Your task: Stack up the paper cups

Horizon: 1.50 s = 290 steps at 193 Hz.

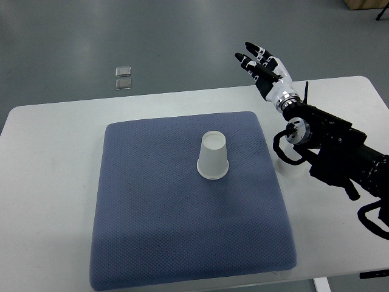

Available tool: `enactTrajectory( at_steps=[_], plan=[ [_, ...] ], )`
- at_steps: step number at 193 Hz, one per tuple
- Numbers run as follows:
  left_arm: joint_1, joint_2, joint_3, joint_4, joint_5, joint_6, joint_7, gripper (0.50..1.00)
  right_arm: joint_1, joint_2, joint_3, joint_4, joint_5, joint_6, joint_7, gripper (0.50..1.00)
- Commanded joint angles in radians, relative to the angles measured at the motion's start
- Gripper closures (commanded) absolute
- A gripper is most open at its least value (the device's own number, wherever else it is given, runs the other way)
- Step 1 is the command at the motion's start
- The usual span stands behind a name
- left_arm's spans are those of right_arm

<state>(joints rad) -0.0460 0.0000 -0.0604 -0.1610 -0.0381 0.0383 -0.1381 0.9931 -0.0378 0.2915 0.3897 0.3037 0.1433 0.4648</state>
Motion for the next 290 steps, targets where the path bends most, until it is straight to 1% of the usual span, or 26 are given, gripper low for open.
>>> enactTrajectory(
  at_steps=[1, 54, 84, 103, 120, 139, 164, 207, 219, 232, 249, 266, 290],
  plan=[
    [0.000, 0.000, -0.001, 0.000, 0.000, 0.000, 0.000, 0.500, 0.002, -0.002, 0.001, 0.000, 0.000, -0.005, 0.000, 0.591],
    [0.012, 0.000, 0.001, 0.000, 0.000, 0.000, 0.000, 0.500, 0.021, -0.001, 0.000, 0.001, 0.000, -0.022, -0.002, 0.591],
    [0.023, 0.000, -0.001, 0.000, 0.000, 0.000, 0.000, 0.500, 0.038, -0.033, -0.002, 0.017, -0.006, -0.022, -0.002, 0.593],
    [0.023, 0.000, 0.001, 0.000, 0.000, 0.000, 0.000, 0.500, 0.047, -0.062, -0.008, 0.044, -0.068, -0.027, -0.002, 0.591],
    [0.023, 0.000, -0.001, 0.000, 0.000, 0.000, 0.000, 0.500, 0.062, -0.134, -0.018, 0.097, -0.193, -0.034, -0.003, 0.593],
    [0.023, 0.000, 0.001, 0.000, 0.000, 0.000, 0.000, 0.500, 0.068, -0.217, -0.025, 0.155, -0.387, -0.019, -0.008, 0.593],
    [0.021, 0.000, -0.001, 0.000, 0.000, 0.000, 0.000, 0.500, 0.075, -0.370, -0.046, 0.302, -0.658, 0.001, -0.015, 0.593],
    [0.023, 0.000, -0.001, 0.000, 0.000, 0.000, 0.000, 0.500, 0.121, -0.585, -0.184, 0.506, -0.911, 0.073, -0.015, 0.593],
    [0.023, 0.000, -0.001, 0.000, 0.000, 0.000, 0.000, 0.500, 0.137, -0.623, -0.209, 0.537, -0.974, 0.094, -0.014, 0.593],
    [0.021, 0.000, 0.001, 0.000, 0.000, 0.000, 0.000, 0.500, 0.156, -0.668, -0.215, 0.561, -1.051, 0.137, -0.012, 0.593],
    [0.021, 0.000, -0.001, 0.000, 0.000, 0.000, 0.000, 0.500, 0.176, -0.731, -0.218, 0.624, -1.179, 0.194, -0.012, 0.593],
    [0.023, 0.000, -0.001, 0.000, 0.000, 0.000, 0.000, 0.500, 0.190, -0.781, -0.221, 0.693, -1.331, 0.211, -0.012, 0.595],
    [0.023, 0.000, -0.001, 0.000, 0.000, 0.000, 0.000, 0.500, 0.200, -0.830, -0.222, 0.762, -1.503, 0.239, -0.015, 0.595]
  ],
)
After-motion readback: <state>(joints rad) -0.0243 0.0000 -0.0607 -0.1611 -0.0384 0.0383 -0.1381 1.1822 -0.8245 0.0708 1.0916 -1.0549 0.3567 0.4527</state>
